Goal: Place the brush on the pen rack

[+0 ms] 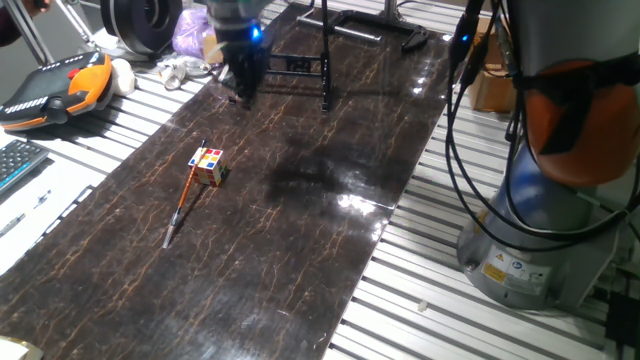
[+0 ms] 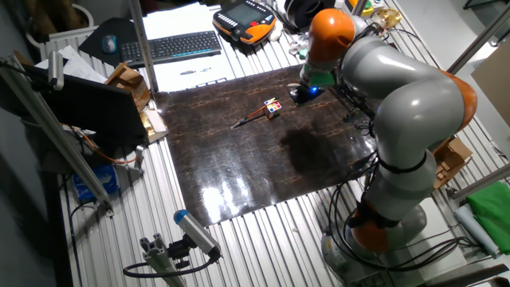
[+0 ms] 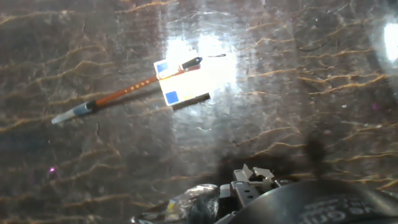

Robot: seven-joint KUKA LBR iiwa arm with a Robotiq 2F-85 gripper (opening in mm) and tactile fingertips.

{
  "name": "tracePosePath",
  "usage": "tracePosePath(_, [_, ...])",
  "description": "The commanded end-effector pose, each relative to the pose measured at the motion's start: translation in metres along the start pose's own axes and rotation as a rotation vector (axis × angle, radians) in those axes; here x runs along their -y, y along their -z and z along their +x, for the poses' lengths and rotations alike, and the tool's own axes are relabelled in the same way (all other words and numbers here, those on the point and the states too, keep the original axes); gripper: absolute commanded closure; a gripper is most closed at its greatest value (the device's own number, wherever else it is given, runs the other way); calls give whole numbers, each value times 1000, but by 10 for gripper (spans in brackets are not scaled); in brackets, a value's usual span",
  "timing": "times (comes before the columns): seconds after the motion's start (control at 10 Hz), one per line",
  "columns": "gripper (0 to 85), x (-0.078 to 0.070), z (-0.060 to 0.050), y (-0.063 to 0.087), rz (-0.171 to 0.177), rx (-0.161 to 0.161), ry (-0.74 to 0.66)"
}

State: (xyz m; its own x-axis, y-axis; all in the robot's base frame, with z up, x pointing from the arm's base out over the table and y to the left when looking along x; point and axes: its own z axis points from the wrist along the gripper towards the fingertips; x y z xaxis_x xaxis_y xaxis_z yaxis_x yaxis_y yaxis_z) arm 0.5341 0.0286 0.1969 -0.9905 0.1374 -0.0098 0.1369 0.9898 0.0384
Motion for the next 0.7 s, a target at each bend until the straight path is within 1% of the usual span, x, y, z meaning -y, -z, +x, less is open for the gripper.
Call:
tracePosePath(0.0, [843,-3,0,-4,4,6,-17])
tracePosePath(0.1, [843,-6,1,-7,13,12,-35])
tracePosePath(0.3, [843,-14,0,-14,20,11,-87])
tracePosePath(0.6, [843,-24,-4,-21,52,5,-185])
